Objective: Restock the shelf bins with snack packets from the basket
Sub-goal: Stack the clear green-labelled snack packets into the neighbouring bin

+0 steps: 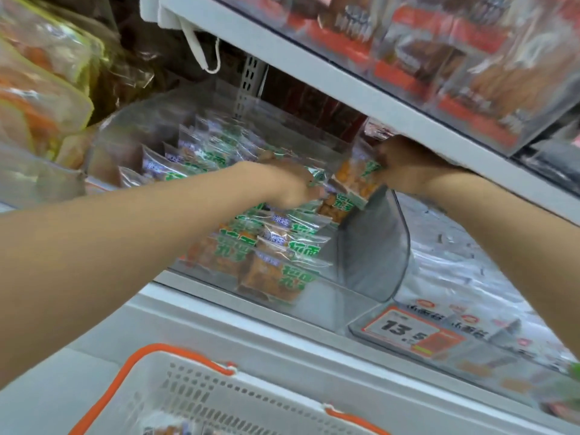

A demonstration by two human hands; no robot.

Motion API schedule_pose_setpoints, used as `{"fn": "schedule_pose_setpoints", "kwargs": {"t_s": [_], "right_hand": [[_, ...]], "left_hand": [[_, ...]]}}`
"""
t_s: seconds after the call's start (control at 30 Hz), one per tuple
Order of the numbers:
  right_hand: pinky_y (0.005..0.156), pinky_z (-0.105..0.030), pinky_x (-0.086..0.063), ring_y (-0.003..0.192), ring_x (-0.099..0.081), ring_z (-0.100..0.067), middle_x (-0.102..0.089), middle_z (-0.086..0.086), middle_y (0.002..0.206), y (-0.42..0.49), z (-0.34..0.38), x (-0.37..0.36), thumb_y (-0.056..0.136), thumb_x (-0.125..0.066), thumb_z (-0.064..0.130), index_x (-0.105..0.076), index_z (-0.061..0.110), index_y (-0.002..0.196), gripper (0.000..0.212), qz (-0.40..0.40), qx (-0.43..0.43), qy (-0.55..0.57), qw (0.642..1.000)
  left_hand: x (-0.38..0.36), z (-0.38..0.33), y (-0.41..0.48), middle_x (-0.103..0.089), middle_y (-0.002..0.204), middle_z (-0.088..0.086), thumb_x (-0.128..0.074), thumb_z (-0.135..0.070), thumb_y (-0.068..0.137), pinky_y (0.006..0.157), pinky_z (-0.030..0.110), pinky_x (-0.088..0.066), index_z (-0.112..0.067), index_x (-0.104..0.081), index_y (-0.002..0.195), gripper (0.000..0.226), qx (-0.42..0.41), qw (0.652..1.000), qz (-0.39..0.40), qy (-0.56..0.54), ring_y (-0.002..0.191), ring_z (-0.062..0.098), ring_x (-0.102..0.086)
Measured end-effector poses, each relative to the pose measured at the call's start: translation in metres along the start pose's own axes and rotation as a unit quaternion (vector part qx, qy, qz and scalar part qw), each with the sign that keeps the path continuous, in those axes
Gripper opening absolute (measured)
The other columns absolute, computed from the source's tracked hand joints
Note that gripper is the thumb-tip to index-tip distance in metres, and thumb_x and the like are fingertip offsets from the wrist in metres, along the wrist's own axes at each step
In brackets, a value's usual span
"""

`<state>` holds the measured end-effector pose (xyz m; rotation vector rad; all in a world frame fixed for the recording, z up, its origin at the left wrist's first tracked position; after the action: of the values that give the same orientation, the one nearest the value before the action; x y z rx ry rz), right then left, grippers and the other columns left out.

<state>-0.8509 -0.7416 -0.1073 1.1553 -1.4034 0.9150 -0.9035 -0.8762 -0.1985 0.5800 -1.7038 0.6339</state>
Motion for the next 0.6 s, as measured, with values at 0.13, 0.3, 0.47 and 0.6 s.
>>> {"fn": "schedule_pose_setpoints", "kwargs": {"t_s": [0.13,0.3,0.47,0.6], "right_hand": [[0.055,-0.032,-0.037,0.062,-0.048,-0.022,-0.047,-0.010,0.072,0.003,0.001,-0.002,0.086,-0.064,0.011,-0.046,0.007,0.072,0.023,0.023,0.002,-0.070,0.997],[0.050,-0.028,-0.030,0.056,-0.039,-0.019,-0.040,-0.006,0.068,0.001,0.000,-0.004,0.087,-0.066,0.014,-0.041,0.010,0.068,0.031,0.057,0.017,-0.090,0.994],[0.053,-0.028,-0.033,0.058,-0.044,-0.021,-0.044,-0.006,0.065,0.012,0.009,-0.030,0.088,-0.063,0.009,-0.049,0.009,0.068,0.025,0.097,0.037,-0.070,0.992],[0.051,-0.026,-0.035,0.063,-0.052,-0.022,-0.055,-0.009,0.076,0.018,0.018,-0.056,0.086,-0.061,0.006,-0.050,0.012,0.072,0.019,0.098,0.030,-0.083,0.991]], "left_hand": [[-0.001,0.000,-0.008,-0.015,0.162,0.003,-0.013,-0.061,0.099,0.119,0.049,-0.010,-0.024,-0.019,0.155,0.067,-0.001,0.999,-0.023,0.028,0.150,0.023,-0.012],[-0.001,0.000,-0.012,-0.018,0.162,0.004,-0.016,-0.058,0.100,0.120,0.050,-0.008,-0.020,-0.020,0.154,0.066,0.003,0.998,-0.036,0.043,0.149,0.024,-0.012],[-0.001,-0.002,-0.014,-0.017,0.162,0.006,-0.016,-0.059,0.100,0.119,0.049,-0.010,-0.018,-0.018,0.154,0.068,0.000,0.997,-0.049,0.056,0.149,0.023,-0.012],[0.000,-0.002,-0.018,-0.015,0.162,0.005,-0.017,-0.058,0.100,0.119,0.048,-0.007,-0.019,-0.016,0.155,0.067,-0.003,0.997,-0.059,0.048,0.149,0.022,-0.009]]}}
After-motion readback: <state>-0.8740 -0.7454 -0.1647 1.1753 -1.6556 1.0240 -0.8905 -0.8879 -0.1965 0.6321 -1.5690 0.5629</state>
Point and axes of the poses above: each hand's wrist, its own y-axis towards the middle knuckle, its own x-axis out of the back of the hand, z = x × y, the point moved 7 cm from there along y, towards the middle knuckle
